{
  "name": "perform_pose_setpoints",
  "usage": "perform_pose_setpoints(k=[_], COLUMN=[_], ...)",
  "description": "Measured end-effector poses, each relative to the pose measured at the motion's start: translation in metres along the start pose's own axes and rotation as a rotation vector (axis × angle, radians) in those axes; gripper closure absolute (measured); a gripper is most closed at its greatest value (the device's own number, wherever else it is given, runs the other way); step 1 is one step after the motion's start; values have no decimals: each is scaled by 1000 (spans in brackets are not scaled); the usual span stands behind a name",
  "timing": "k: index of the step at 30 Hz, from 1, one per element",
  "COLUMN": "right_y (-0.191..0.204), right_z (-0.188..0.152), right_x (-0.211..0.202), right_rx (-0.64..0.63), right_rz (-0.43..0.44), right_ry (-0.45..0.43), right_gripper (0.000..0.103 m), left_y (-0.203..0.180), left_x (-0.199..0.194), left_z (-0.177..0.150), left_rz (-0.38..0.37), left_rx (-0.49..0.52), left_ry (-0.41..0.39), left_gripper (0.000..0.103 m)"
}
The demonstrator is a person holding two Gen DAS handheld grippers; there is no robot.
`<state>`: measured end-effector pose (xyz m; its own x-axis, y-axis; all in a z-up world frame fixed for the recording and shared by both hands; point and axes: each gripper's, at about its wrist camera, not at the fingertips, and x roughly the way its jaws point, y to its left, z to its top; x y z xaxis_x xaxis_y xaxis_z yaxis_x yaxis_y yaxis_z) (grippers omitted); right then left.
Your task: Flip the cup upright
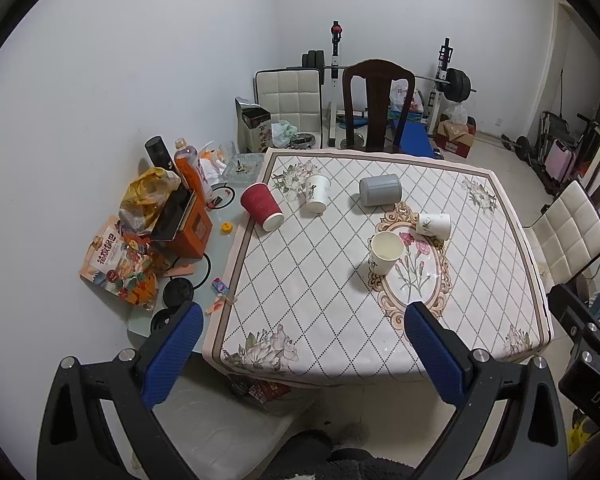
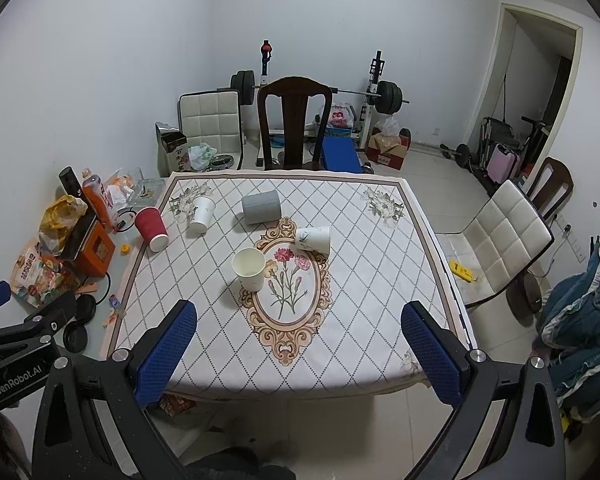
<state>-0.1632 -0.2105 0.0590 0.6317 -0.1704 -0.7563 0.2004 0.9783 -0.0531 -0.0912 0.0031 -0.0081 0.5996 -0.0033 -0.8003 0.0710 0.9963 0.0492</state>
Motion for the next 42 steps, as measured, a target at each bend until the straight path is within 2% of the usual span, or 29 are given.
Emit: perform_pose_setpoints(k=[42], right_y=[9], right_z=[-1], right_x=[17], right_rx=[-18], right_rz=[52], right_ry=[50], right_gripper=[0], left_y=[6], left_x=[0], left_z=[-3], left_rz=[34], left_rx=[-22], left_ry=[13], left_gripper=[0])
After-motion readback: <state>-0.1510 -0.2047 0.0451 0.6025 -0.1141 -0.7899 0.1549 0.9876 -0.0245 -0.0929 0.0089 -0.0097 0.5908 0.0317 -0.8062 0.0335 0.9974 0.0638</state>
